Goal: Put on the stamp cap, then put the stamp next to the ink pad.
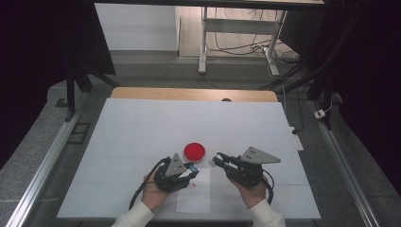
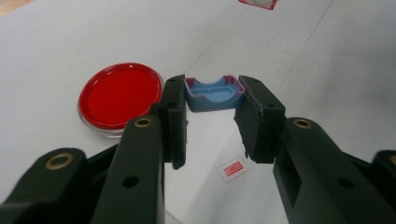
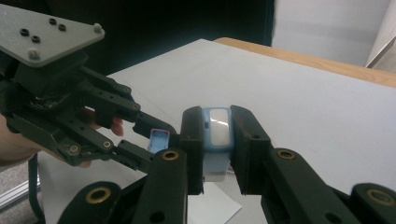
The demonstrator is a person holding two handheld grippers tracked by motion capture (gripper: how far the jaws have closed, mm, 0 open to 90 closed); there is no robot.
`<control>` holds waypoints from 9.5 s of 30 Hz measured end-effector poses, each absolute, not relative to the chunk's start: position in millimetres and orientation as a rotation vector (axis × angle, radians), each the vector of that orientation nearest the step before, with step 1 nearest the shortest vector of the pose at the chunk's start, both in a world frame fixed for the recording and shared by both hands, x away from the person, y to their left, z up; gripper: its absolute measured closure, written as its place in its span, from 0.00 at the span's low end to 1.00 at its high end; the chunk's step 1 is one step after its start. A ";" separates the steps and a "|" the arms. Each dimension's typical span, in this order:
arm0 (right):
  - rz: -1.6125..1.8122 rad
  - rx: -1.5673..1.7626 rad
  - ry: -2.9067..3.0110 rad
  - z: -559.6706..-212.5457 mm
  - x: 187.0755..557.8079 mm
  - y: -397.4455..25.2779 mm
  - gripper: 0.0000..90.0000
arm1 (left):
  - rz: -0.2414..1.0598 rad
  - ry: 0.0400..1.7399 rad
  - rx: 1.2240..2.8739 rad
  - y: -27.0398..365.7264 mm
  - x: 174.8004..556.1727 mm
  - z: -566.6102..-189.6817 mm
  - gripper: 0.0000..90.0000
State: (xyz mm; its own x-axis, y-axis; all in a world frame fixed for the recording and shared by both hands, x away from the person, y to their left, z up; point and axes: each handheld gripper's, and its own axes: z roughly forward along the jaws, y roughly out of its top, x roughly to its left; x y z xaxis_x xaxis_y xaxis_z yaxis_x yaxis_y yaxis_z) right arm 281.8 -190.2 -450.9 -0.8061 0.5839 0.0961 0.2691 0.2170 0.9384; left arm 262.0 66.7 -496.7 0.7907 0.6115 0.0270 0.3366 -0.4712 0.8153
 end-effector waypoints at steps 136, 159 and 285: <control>1.594 1.032 2.350 -470.4 277.8 -164.5 0.85 | 0.533 0.596 2.117 38.2 252.9 -506.8 0.72; 1.596 0.969 2.324 -467.9 274.9 -164.1 0.84 | 0.461 0.646 2.108 41.6 258.4 -508.7 0.64; 1.110 0.854 2.382 -502.8 350.2 -164.1 0.84 | 0.435 1.014 2.018 216.1 211.3 -515.2 0.36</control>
